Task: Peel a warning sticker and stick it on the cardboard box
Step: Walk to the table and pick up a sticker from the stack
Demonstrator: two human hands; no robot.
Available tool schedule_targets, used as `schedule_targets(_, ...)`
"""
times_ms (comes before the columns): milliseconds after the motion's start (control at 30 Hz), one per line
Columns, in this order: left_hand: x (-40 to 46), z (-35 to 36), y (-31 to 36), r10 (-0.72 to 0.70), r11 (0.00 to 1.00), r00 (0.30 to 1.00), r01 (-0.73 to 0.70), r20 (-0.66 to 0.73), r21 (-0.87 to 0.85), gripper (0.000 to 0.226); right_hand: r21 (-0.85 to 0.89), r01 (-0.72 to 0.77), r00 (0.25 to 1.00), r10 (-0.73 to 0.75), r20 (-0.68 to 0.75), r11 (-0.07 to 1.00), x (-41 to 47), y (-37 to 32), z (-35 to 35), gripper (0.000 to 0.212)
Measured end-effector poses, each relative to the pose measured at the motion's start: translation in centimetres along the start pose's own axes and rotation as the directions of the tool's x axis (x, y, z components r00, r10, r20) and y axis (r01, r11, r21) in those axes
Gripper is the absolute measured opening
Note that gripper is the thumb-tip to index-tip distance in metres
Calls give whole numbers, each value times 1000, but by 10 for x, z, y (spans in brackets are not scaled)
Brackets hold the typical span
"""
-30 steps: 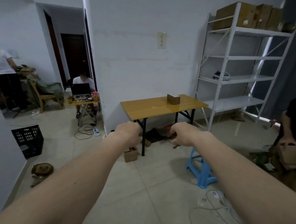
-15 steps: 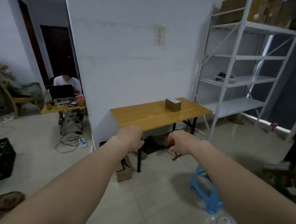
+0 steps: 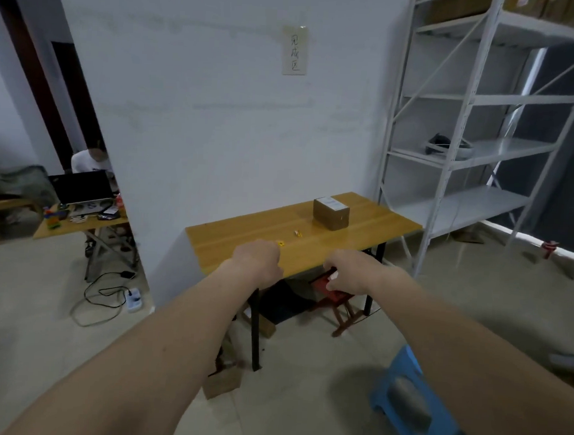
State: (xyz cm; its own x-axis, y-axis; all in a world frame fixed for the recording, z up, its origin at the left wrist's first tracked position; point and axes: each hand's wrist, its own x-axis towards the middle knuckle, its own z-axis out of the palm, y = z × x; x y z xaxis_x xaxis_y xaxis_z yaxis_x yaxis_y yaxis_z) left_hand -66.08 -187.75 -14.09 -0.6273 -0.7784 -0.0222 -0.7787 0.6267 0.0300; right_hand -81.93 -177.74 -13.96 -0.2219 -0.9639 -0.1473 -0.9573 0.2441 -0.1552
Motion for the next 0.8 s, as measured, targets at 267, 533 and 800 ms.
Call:
schedule_targets(267,159,11,22,-29,999,1000,29,11,13,33,-9,40,999,-40,20,999,142,82,-32,53)
schedule_targets(533,309,42,17,11,998,996,-15,83,55,34,9,54,997,-54,54,999,277,144,-31,54)
schedule_targets(800,462,57,9,23,1000,997,-24,72,1,32,19,33,998,-34,50,999,411,196,-45,56)
